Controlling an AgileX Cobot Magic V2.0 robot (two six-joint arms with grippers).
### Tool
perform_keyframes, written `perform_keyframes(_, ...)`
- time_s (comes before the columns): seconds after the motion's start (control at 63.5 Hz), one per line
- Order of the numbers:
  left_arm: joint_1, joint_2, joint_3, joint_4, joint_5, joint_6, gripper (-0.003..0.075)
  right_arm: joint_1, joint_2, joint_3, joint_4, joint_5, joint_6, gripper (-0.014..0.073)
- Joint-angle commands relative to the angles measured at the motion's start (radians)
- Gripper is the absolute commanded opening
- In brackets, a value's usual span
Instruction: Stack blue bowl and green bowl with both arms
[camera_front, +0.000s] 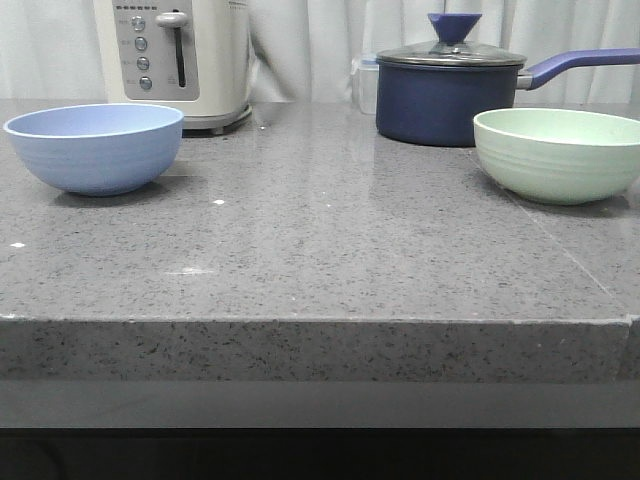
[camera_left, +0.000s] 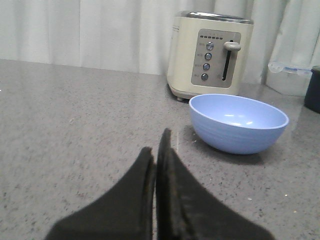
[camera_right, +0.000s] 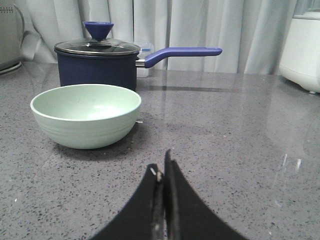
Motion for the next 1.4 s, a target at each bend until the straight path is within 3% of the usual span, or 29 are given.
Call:
perform_keyframes(0.0,-0.002,-0.018,0.005,-0.002,-0.082,-0.001,-0.0020,-0.002,-0.019,-0.015,0.006,-0.084,-0.002,-0.0064)
perform_keyframes(0.866,-0.002,-0.018,-0.013,-0.010,-0.120,-0.006,-0.0020,-0.002,-0.019,-0.023,0.007,-0.109,-0.002,-0.0064)
perform_keyframes(1.134,-0.002,-0.003,-0.273,-0.039,-0.011,-0.007,-0.0020,-0.002,0.005,-0.279,0.006,0.141,-0.002,-0.0064)
perform_keyframes(1.386,-0.002,0.139,-0.570,-0.027,0.248,0.023,-0.0020,-0.002,0.166,-0.545,0.006,0.327,-0.003,-0.0064)
